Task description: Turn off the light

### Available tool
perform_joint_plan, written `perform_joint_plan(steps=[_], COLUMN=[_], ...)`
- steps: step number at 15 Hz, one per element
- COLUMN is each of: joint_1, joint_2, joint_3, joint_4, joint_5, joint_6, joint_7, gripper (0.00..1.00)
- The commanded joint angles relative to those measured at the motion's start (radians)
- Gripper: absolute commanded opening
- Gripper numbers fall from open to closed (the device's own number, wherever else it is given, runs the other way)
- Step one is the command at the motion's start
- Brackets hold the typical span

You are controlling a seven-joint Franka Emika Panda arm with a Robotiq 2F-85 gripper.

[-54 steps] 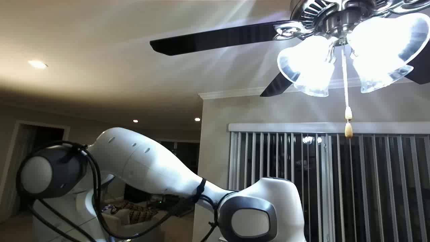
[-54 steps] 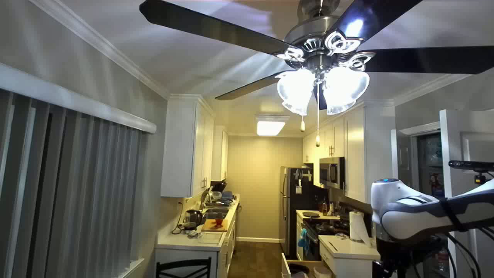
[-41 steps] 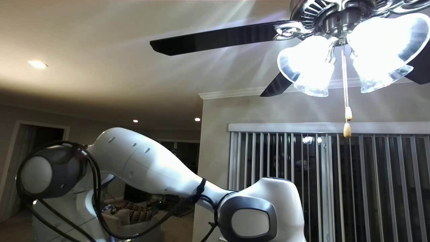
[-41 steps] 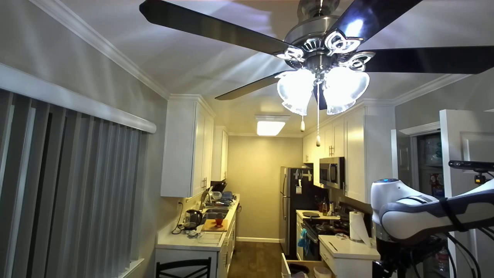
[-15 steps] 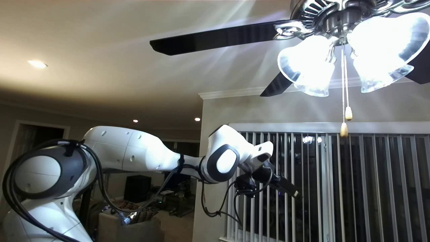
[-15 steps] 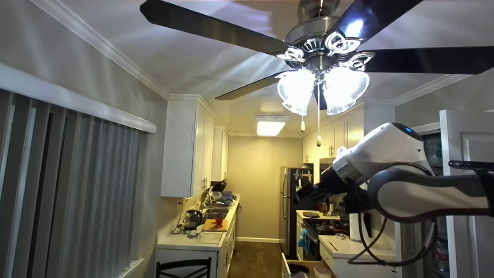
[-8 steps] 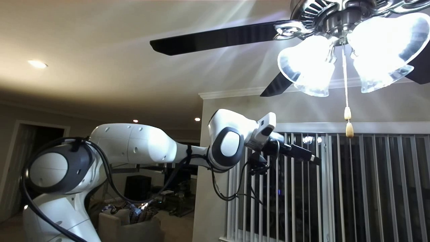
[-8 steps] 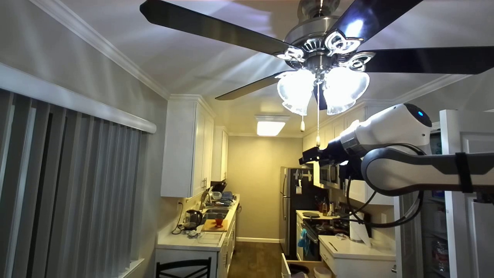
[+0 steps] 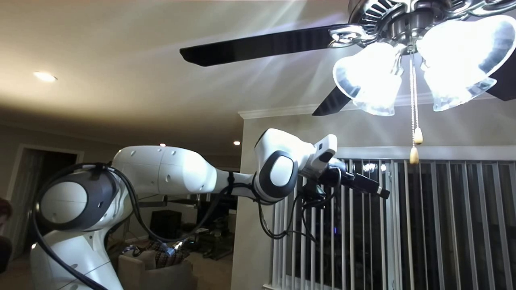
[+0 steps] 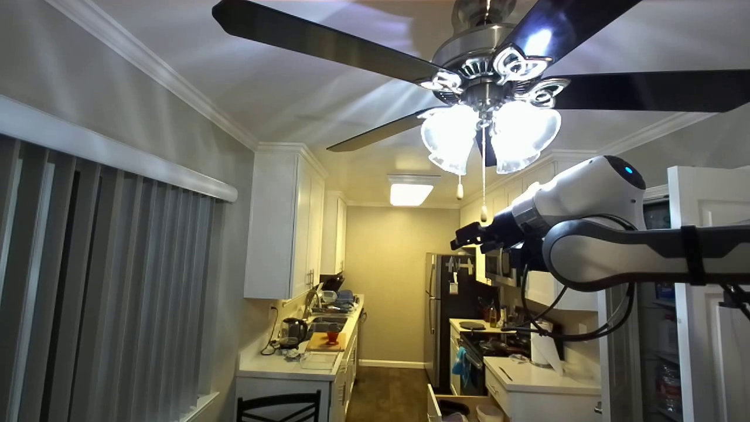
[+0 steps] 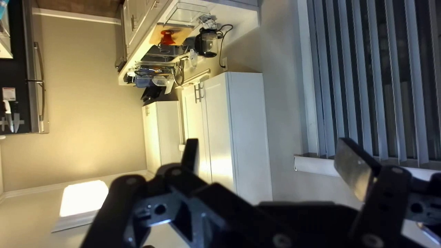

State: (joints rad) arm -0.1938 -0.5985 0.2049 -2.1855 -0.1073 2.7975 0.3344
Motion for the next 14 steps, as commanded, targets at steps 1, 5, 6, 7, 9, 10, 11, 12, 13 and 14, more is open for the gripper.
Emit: perform_joint_plan(steps=[1, 5, 6, 7, 9, 10, 11, 12, 13, 14], joint_1=[0.001, -0.027, -0.07, -0.121, -0.256, -0.324, -0.395, -0.475, -0.547, -0.605], joint_2=[0.0, -0.006, -0.002, -0.001, -0.009, -0.016, -0.023, -0.039, -0.055, -0.072], joint_3=[-0.002, 0.024, 0.05, 0.079, 0.152, 0.189, 0.227, 0.269, 0.307, 0.332], joint_4=[0.001, -0.029, -0.03, -0.027, -0.019, -0.01, 0.004, 0.017, 0.028, 0.04], joint_5=[0.003, -0.017, -0.039, -0.063, -0.118, -0.138, -0.149, -0.154, -0.152, -0.146], joint_6=[-0.001, 0.018, 0.057, 0.096, 0.189, 0.222, 0.256, 0.278, 0.291, 0.284], joint_7=[-0.004, 0.021, 0.054, 0.091, 0.169, 0.219, 0.255, 0.295, 0.325, 0.338], gripper=[1.0, 1.0, 1.0, 1.0, 1.0, 1.0, 1.0, 1.0, 1.0, 1.0])
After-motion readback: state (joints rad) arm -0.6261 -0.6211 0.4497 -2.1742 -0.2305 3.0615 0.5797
